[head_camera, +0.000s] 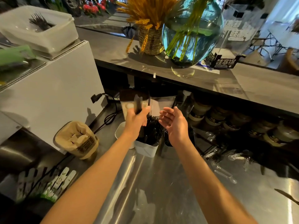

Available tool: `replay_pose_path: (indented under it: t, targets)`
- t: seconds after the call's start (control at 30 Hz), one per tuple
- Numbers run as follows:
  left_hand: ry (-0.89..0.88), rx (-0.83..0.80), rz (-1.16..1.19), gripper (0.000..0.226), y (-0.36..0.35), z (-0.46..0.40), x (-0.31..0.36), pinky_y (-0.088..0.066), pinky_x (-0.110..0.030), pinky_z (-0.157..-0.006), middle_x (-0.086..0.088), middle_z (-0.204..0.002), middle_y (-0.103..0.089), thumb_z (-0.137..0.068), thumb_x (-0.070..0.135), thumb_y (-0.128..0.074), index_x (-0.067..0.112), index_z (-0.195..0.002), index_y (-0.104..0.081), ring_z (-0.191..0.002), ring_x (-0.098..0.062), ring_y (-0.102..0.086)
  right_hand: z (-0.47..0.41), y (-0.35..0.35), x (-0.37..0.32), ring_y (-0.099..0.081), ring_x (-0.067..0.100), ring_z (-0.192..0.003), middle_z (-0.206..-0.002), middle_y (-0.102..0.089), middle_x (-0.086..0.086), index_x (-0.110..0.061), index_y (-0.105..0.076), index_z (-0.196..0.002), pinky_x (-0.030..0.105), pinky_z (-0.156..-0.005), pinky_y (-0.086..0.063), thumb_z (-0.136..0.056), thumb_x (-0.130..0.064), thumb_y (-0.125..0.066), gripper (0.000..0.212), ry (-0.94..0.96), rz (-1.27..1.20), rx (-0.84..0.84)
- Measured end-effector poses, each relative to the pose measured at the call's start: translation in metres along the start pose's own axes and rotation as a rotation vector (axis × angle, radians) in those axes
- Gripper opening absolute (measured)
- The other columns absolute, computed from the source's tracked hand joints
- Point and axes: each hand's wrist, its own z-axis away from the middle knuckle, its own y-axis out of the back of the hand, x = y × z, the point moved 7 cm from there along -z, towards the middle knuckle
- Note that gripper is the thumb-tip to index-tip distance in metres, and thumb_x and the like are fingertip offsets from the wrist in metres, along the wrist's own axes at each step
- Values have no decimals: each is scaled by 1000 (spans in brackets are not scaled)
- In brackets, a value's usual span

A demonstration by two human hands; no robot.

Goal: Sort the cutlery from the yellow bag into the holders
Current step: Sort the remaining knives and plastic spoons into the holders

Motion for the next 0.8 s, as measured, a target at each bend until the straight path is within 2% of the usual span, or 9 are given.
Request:
replay_pose_path:
  t: [0.1, 0.2, 0.3, 0.37, 0.43, 0.53, 0.6, 0.67, 0.8]
  targets:
    - [-54, -1, -59, 26, 3, -1, -4, -43, -36, -62, 4, -46, -46, -92, 13, -64, 12, -68, -56, -48, -18, -45, -1, 2, 0, -64, 24, -86, -88, -69, 10, -7, -68, -95, 35, -77, -54, -108, -30, -38, 40, 7, 30, -13]
    - [-93, -29, -61, 16, 1, -1, 2, -47, -32, -62, 2, -51, -51, -87, 20, -64, 11, -74, -63, -51, -18, -50, 0, 5, 2, -65, 23, -84, -85, -69, 8, -7, -68, -96, 33, -73, -54, -108, -31, -38, 40, 8, 50, -16]
    - [-151, -56, -182, 22, -4, -1, 6, -50, -39, -65, -2, -58, -57, -87, 28, -60, 10, -75, -66, -58, -20, -56, 3, 8, 2, -66, 20, -81, -82, -69, 6, -8, -68, -95, 32, -71, -53, -108, -30, -37, 40, 11, 69, -17]
    - [-222, -99, -363, 33, -11, 4, 4, -51, -43, -76, -4, -74, -66, -89, 37, -52, 10, -83, -70, -74, -21, -62, 7, 9, 2, -65, 19, -80, -80, -70, 5, -8, -68, -96, 31, -71, -53, -108, -29, -36, 40, 11, 69, -18]
    - [-310, -188, -588, 46, -25, 15, -5, -50, -38, -93, -1, -105, -70, -93, 44, -40, 12, -106, -71, -102, -15, -63, 10, 11, 3, -66, 18, -79, -79, -71, 3, -9, -68, -96, 31, -71, -54, -108, -30, -36, 41, 14, 59, -11]
    - [-373, -303, -1023, 70, -46, 31, -33, -31, -38, -117, -3, -150, -47, -97, 55, -18, 15, -144, -50, -141, -17, -38, 18, 22, 3, -67, 17, -78, -78, -72, 3, -8, -69, -97, 32, -75, -54, -108, -29, -36, 40, 28, 22, 20]
    - [-372, -290, -1278, 77, -52, 34, -51, -26, -41, -119, -3, -155, -41, -95, 55, -5, 15, -147, -44, -148, -19, -28, 25, 34, 2, -66, 17, -79, -77, -72, 3, -8, -69, -96, 35, -79, -54, -108, -28, -38, 39, 38, -9, 48]
    - [-345, -242, -1357, 70, -53, 31, -61, -27, -41, -118, -2, -151, -46, -97, 51, -9, 16, -143, -49, -148, -17, -28, 33, 50, 1, -65, 17, -80, -78, -72, 3, -8, -69, -96, 36, -83, -54, -108, -27, -39, 38, 36, -19, 81]
    - [-328, -233, -1427, 51, -45, 25, -60, -32, -42, -116, -3, -156, -40, -105, 29, -37, 16, -154, -32, -146, -20, -32, 41, 78, -5, -65, 19, -82, -80, -72, 3, -10, -71, -95, 33, -79, -54, -107, -27, -40, 37, 41, -51, 128]
